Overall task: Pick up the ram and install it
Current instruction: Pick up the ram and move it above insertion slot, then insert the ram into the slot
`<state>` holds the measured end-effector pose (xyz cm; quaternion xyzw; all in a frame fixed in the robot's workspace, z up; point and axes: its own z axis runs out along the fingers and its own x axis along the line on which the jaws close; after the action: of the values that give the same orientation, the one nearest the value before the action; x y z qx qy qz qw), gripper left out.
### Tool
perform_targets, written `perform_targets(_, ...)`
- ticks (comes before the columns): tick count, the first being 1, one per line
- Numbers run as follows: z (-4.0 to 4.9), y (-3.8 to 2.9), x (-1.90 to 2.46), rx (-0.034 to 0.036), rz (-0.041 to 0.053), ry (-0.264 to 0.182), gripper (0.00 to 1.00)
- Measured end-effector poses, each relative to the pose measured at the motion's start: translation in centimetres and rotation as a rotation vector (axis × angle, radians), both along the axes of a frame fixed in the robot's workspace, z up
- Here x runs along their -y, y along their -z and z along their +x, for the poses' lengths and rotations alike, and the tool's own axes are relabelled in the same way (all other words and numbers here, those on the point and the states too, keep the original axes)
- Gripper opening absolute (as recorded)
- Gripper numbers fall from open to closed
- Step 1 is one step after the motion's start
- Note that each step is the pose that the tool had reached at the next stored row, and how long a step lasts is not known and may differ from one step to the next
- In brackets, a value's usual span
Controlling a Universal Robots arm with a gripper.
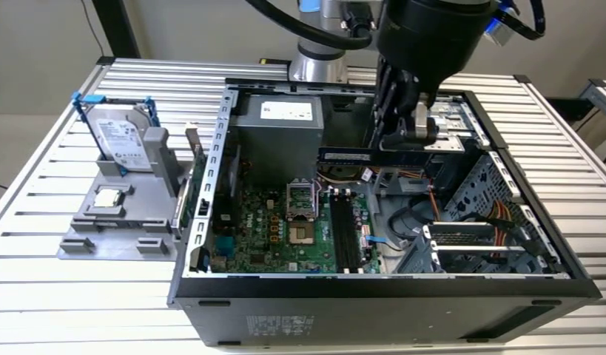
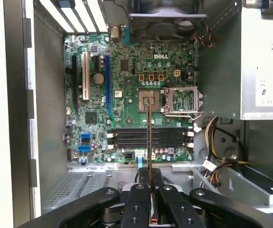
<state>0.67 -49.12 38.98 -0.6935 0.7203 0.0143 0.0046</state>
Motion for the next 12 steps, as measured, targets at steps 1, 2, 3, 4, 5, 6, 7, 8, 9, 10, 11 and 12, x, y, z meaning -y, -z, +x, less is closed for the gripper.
perform_targets(1, 0.16, 0.00, 0.00, -0.0001, -0.0001, 0.000, 0.00)
perform_targets(2, 0.33, 0.00, 0.00, -0.0001, 0.0000, 0.000, 0.00)
perform_targets(3, 0.46, -0.01, 0.00, -0.0002, -0.0002, 0.000, 0.00)
perform_targets(4, 0.57, 0.00, 0.01, -0.0001, 0.0001, 0.000, 0.00)
perform_targets(5, 0.69, 0.00, 0.00, -0.0002, -0.0001, 0.000, 0.00)
perform_targets(6, 0.80, 0.00, 0.00, -0.0001, 0.0000, 0.000, 0.00)
perform_targets(7, 0.89, -0.01, 0.00, -0.0002, -0.0001, 0.000, 0.00)
perform_targets(8, 0.96, 0.01, 0.01, -0.0001, 0.0003, 0.000, 0.00)
perform_targets(9, 1.02, 0.00, 0.00, -0.0002, -0.0001, 0.000, 0.00)
perform_targets(10, 1.09, 0.00, 0.01, -0.0002, 0.0000, 0.000, 0.00)
perform_targets(11, 1.16, 0.00, 0.01, -0.0002, -0.0001, 0.000, 0.00)
perform_targets(12, 1.24, 0.00, 0.00, -0.0002, -0.0001, 0.000, 0.00)
